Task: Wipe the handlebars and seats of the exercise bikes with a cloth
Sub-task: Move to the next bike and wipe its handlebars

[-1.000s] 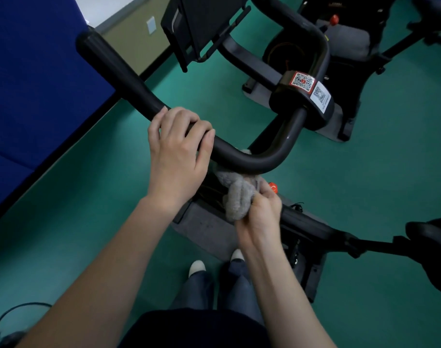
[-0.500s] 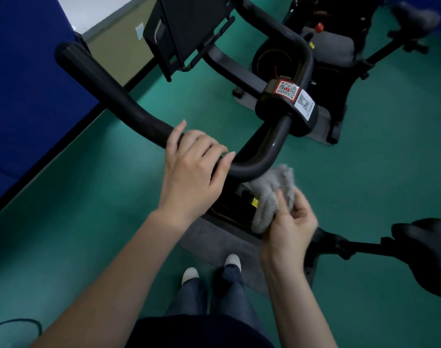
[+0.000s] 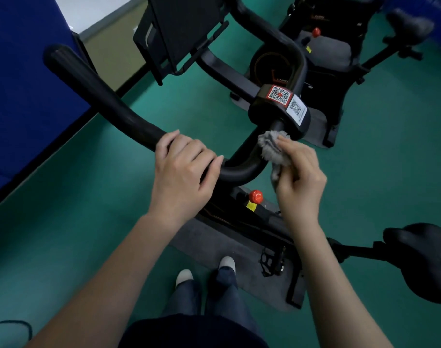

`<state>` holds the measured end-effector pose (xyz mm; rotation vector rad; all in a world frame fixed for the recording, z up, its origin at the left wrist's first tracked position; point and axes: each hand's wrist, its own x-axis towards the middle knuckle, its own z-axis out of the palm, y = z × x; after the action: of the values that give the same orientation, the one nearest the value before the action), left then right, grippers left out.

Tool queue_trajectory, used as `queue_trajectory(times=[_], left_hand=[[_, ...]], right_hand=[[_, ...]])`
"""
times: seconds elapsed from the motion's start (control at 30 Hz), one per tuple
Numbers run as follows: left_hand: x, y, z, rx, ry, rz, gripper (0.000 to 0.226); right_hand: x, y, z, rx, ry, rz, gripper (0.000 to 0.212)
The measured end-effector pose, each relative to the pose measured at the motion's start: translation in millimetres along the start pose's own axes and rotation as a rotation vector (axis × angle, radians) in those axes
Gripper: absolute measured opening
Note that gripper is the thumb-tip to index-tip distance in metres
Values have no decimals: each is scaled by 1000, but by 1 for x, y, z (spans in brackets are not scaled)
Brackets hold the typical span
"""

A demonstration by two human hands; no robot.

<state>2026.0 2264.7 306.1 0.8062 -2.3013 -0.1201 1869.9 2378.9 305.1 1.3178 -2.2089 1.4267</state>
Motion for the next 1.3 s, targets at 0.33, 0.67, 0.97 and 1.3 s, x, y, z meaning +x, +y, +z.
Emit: queue_trajectory(times=[0.33, 0.67, 0.97, 1.3], left_hand=[[0, 0, 4, 16, 39, -18, 31], [-1, 3, 7, 17, 76, -54, 32], [0, 6, 10, 64, 97, -73, 33], [2, 10, 10, 76, 75, -122, 35]], right_hand=[[-4, -15, 0, 205, -54, 37, 51], [16, 13, 4, 123, -119, -78, 49], [29, 31, 0, 155, -49, 37, 56], [-20, 16, 3, 417, 84, 492, 33]])
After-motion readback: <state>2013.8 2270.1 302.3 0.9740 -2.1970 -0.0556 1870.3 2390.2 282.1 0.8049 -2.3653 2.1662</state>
